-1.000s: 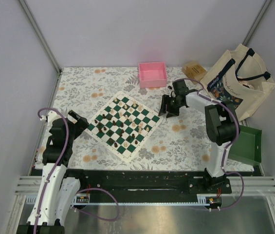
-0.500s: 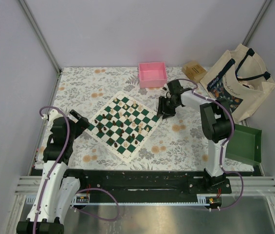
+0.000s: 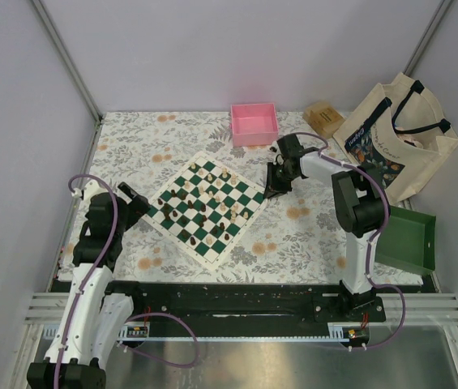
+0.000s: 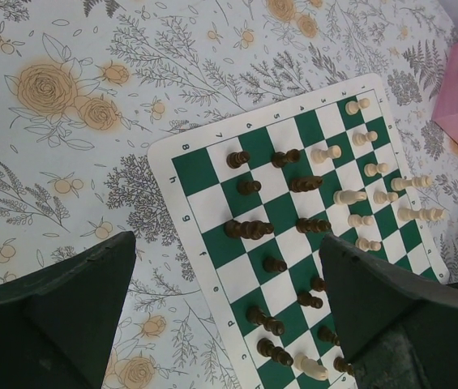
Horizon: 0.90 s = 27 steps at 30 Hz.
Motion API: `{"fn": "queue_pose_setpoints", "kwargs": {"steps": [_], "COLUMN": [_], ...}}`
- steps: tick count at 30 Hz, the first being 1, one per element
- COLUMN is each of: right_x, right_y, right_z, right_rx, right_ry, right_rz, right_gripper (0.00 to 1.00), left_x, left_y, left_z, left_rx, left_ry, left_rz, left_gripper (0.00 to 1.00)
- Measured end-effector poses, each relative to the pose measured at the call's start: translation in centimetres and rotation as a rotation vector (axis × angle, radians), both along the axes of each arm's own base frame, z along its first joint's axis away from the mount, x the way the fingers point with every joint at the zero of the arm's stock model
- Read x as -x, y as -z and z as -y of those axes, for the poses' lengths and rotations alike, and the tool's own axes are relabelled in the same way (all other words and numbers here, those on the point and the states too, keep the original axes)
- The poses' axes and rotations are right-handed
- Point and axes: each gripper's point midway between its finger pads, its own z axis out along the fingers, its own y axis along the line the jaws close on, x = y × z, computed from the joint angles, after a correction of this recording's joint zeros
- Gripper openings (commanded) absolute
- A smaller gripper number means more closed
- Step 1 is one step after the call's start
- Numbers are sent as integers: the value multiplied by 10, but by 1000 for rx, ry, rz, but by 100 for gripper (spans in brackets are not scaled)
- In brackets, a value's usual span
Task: Set up the chess pieces on the board
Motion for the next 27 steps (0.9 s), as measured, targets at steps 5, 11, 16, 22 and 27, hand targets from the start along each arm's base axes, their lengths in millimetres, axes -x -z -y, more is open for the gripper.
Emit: {"fn": "queue_pose_setpoints", "kwargs": {"steps": [5,11,16,22,27], "right_x": [2,2,3,7,14], "right_y": [4,4,4,4,4], "right_z": [-1,-1,0,4,11], "right_rx": [-5,-11,-17,-21,-35], "right_ry": [-1,0,9,41,86], "right_rz": [-1,11,37,74,113], "right_gripper": [6,0,0,0,0], "left_x": [0,0,0,0,0], "left_y": [3,3,3,3,8], "left_z": [0,0,0,0,1], "left_rx": [-5,-6,-4,-4,-2], "left_ry": [3,4,7,7,6], "left_rz": [-14,-13,-13,-14,-23], "left_gripper": [99,99,99,99,99]}}
